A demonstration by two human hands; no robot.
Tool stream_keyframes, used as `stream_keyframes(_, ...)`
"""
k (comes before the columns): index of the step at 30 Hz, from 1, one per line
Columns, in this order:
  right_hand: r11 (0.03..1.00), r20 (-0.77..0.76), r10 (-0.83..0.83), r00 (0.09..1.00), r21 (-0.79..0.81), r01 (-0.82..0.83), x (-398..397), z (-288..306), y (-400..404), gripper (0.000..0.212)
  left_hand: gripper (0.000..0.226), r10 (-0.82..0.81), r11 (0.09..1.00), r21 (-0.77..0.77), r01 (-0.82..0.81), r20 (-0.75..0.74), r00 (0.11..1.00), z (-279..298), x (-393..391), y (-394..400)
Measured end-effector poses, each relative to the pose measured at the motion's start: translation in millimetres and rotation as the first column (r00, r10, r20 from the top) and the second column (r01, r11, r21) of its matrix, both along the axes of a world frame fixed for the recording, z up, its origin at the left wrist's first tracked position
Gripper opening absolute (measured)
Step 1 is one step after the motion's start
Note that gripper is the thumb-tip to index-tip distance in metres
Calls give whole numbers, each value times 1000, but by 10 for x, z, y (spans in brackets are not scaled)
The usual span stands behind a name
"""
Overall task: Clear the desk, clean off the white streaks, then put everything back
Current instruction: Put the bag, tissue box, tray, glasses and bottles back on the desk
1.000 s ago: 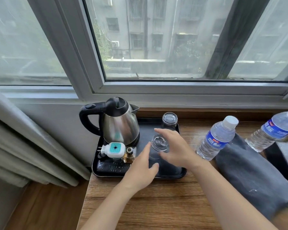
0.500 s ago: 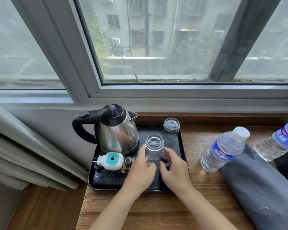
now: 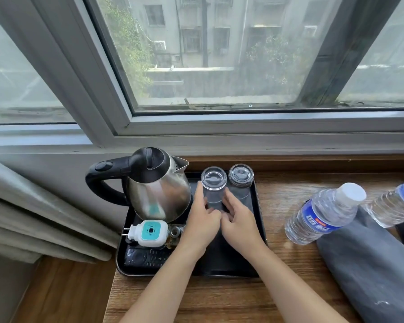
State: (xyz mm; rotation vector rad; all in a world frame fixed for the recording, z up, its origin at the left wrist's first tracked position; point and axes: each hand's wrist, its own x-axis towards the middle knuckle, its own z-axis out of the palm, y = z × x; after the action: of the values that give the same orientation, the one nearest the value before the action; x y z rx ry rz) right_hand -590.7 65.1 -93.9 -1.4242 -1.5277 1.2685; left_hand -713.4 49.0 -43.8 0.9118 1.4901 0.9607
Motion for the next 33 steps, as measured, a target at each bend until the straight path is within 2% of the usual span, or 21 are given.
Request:
stream_keyframes(7, 1000, 11, -18, 1000, -10, 18, -32, 37, 89, 71, 102, -14, 1000, 14, 14, -32, 999, -52, -18, 127)
stream_keyframes(10, 998, 147, 28, 989, 60, -37, 25, 133, 51, 68, 104, -70, 997, -37, 67, -89, 994, 13, -31, 86)
stream_keyframes(12, 987, 288, 43, 957, 134, -84, 92, 233, -46, 62, 99, -130, 990, -81, 116, -201, 971, 57, -43, 29)
stream_keyframes(14, 964, 401, 55, 915, 216, -153, 192, 311, -194, 57, 91, -210, 978, -76, 195, -358, 910, 104, -45, -56)
stream_keyframes(17, 918, 552, 26, 833, 318, -239, 428, 370, -519, 49, 76, -348, 932, -145, 332, -614, 708, 118, -15, -182)
stream_keyframes(20, 904, 646, -139, 751, 391, -170, 708, 419, -927, 27, 48, -391, 879, -169, 447, -793, 468, 106, 56, -317)
stream_keyframes(22, 922, 699, -233, 676, 380, -75, 917, 455, -1190, 13, 35, -376, 848, -163, 504, -855, 356, 96, 146, -383)
stream_keyframes(27, 871, 748, -484, 455, 464, 165, 1517, 539, -1640, 10, 34, -342, 763, -94, 640, -898, 276, 144, 510, -558)
stream_keyframes(30, 842, 773, -540, 332, 499, 208, 1845, 657, -1710, 15, 30, -348, 728, -68, 682, -894, 282, 173, 794, -676)
stream_keyframes(33, 846, 797, -531, 287, 477, 238, 2150, 707, -1649, 29, 31, -345, 713, -44, 700, -891, 295, 200, 1091, -788)
